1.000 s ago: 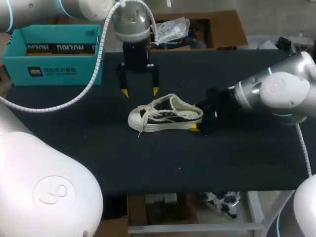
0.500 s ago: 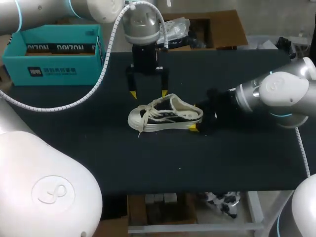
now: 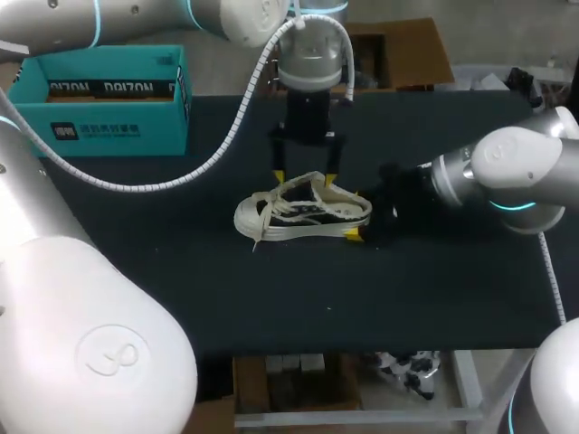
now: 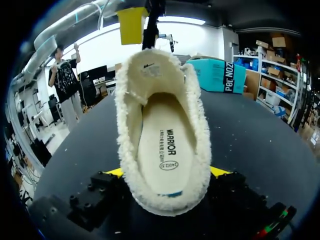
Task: Open the shoe tongue, take the insole out of the shoe, put the insole back into the shoe, and pack the shoe into the shoebox
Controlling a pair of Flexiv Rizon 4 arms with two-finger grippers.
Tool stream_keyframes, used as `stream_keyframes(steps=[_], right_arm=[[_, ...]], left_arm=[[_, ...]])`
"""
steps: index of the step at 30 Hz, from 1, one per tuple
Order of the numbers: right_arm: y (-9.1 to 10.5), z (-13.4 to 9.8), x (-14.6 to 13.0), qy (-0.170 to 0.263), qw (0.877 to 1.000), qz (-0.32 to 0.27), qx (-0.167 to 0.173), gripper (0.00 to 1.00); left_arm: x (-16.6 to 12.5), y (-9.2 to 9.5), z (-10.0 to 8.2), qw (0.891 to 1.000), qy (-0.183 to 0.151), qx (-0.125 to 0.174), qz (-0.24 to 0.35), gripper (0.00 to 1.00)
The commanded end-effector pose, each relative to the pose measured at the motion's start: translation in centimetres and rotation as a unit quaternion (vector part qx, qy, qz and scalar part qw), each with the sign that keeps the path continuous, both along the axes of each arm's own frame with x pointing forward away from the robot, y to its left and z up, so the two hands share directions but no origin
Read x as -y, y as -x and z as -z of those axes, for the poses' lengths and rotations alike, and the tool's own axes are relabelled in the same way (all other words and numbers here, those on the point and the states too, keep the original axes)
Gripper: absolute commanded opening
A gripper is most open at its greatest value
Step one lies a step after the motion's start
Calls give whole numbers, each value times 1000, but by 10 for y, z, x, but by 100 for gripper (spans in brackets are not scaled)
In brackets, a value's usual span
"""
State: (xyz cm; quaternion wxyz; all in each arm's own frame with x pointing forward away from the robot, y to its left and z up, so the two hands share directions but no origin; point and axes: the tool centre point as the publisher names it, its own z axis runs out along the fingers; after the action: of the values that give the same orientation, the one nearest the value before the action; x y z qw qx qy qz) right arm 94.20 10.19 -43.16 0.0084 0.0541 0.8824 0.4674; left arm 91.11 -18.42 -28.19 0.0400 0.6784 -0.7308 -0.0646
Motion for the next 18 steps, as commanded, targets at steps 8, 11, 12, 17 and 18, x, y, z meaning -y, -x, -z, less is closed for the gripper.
stream_keyframes(steps=[8, 11, 12, 17, 18], right_arm=[[0, 8, -2, -2, 1000, -1, 0, 0], [0, 8, -2, -2, 1000, -1, 0, 0], [0, 8, -2, -2, 1000, -1, 0, 0], [0, 8, -2, -2, 1000, -1, 0, 0], [0, 8, -2, -2, 1000, -1, 0, 0]], left_arm=[[12, -11, 21, 997, -71, -31, 5, 42], [10, -10, 21, 996, -78, -36, 8, 44], [9, -10, 21, 996, -78, -37, 8, 40], [1, -10, 19, 996, -79, -34, 5, 0], [-1, -10, 19, 996, -77, -33, 4, 0]])
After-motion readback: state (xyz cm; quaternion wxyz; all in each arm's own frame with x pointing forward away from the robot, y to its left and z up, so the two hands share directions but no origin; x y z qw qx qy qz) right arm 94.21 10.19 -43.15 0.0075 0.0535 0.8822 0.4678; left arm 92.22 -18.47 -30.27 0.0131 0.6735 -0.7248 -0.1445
